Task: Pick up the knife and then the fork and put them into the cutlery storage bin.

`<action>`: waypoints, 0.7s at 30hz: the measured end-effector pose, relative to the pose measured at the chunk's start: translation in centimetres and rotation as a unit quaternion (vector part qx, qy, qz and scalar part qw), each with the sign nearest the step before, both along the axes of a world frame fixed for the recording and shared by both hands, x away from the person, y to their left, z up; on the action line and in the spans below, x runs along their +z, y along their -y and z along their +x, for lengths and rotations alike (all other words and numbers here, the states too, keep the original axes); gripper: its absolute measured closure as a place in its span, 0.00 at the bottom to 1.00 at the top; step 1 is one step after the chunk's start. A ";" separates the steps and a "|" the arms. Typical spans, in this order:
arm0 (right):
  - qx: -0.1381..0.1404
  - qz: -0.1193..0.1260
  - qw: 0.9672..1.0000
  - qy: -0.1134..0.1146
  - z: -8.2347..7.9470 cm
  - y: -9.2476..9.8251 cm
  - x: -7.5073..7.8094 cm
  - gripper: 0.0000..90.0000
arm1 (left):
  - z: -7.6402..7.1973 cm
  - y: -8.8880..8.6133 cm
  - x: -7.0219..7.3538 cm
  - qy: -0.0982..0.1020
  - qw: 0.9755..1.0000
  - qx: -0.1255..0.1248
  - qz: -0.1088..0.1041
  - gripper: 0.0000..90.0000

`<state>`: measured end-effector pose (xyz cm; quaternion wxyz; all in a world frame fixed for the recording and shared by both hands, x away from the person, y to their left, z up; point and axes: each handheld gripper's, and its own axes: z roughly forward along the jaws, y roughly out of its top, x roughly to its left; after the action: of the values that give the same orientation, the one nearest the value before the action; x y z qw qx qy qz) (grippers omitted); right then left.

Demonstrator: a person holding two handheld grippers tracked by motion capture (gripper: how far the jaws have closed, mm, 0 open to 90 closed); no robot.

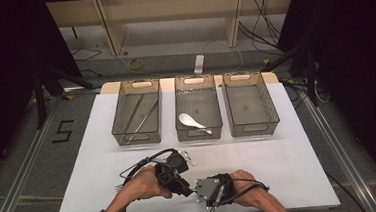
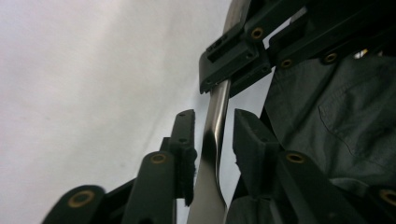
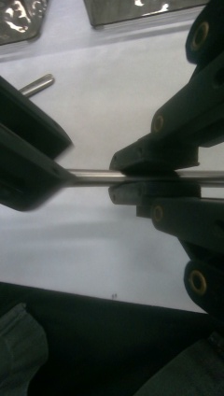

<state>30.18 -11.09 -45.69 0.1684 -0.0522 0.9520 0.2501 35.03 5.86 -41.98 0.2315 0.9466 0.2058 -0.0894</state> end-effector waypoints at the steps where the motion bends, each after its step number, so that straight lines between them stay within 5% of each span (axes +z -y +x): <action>1: -0.004 -0.003 1.000 0.000 0.1 0.1 0.0 0.94 | -0.1 -0.1 0.3 0.007 1.000 0.012 -0.007 0.68; 7: -0.042 -0.001 0.999 0.001 0.9 0.9 0.1 0.94 | 0.2 -1.6 2.4 0.074 0.995 0.056 -0.046 0.46; 13: -0.086 -0.007 0.996 0.002 2.1 2.2 -0.1 0.94 | 0.3 -2.6 3.7 0.128 0.982 0.108 -0.089 0.28; 17: -0.119 0.013 0.993 -0.001 3.1 3.4 0.3 0.94 | 0.4 -3.5 4.1 0.151 0.974 0.134 -0.105 0.23; 19: -0.144 0.019 0.989 -0.001 3.6 4.1 0.5 0.94 | 0.5 -4.2 4.4 0.161 0.971 0.142 -0.108 0.21; 21: -0.163 0.026 0.986 -0.003 4.2 4.9 0.8 0.94 | 0.5 -5.0 4.5 0.176 0.965 0.158 -0.116 0.21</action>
<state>34.38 -15.99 -44.93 0.2053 0.1084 0.9415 0.2444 35.56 10.88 -37.51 0.3831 0.8695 0.2974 0.0935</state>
